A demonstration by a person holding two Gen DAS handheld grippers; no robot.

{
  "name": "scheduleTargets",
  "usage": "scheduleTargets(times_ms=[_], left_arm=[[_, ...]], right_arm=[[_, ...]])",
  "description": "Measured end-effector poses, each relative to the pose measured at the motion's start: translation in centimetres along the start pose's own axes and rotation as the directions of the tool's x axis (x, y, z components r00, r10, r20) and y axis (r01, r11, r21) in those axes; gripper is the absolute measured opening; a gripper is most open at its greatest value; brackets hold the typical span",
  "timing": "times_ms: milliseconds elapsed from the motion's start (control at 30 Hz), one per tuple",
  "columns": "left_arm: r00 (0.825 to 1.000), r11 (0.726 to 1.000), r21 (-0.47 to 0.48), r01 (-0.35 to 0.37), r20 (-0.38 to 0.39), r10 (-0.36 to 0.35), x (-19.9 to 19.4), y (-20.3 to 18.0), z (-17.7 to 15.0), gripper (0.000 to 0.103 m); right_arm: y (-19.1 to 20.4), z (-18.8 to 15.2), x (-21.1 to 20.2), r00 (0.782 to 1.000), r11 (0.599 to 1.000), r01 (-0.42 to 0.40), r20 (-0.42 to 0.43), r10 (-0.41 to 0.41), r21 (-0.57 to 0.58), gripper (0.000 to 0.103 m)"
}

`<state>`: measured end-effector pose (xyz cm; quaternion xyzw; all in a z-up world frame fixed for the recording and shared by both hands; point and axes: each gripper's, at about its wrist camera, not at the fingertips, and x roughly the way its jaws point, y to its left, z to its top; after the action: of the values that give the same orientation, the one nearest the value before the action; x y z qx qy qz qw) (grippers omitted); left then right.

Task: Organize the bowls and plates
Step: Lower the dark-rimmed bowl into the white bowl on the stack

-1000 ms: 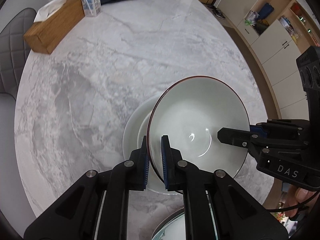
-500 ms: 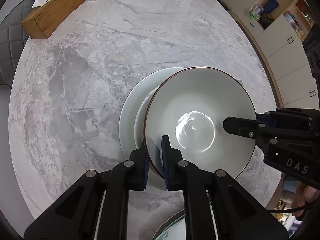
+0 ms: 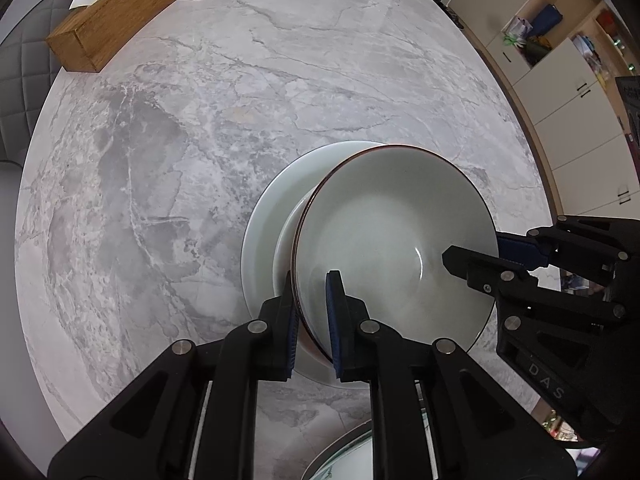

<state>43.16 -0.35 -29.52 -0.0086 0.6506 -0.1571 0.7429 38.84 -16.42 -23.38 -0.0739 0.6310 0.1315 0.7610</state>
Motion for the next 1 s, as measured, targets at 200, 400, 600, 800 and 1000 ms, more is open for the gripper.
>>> scheduleTargets(times_ms=[200,400,600,800,1000], left_arm=[[1.0,1.0,0.014,-0.008,-0.011,0.008,0.1,-0.3,0.1,0.02],[1.0,1.0,0.02,-0.023,-0.017,0.024,0.2,-0.5,0.4,0.032],[1.0,1.0,0.023,-0.019,-0.023,0.02,0.2,-0.7,0.2,0.045],[1.0,1.0,0.013,0.012,-0.027,-0.011,-0.2,-0.6,0.3,0.052],[0.994,0.994,-0.04,0.104,-0.037,-0.105,-0.4,0.3,0.6,0.064]], right_arm=[[0.4,0.1,0.1,1.0,1.0,0.003,-0.009,-0.003,0.0,0.027],[0.0,0.3,0.2,1.0,1.0,-0.016,-0.016,0.016,0.018,0.029],[-1.6,0.3,0.0,0.998,0.996,-0.057,-0.009,0.057,0.069,0.03],[-2.0,0.0,0.0,0.997,0.992,-0.081,-0.001,0.081,0.094,0.03],[-2.9,0.1,-0.1,0.994,0.986,-0.107,0.009,0.107,0.125,0.036]])
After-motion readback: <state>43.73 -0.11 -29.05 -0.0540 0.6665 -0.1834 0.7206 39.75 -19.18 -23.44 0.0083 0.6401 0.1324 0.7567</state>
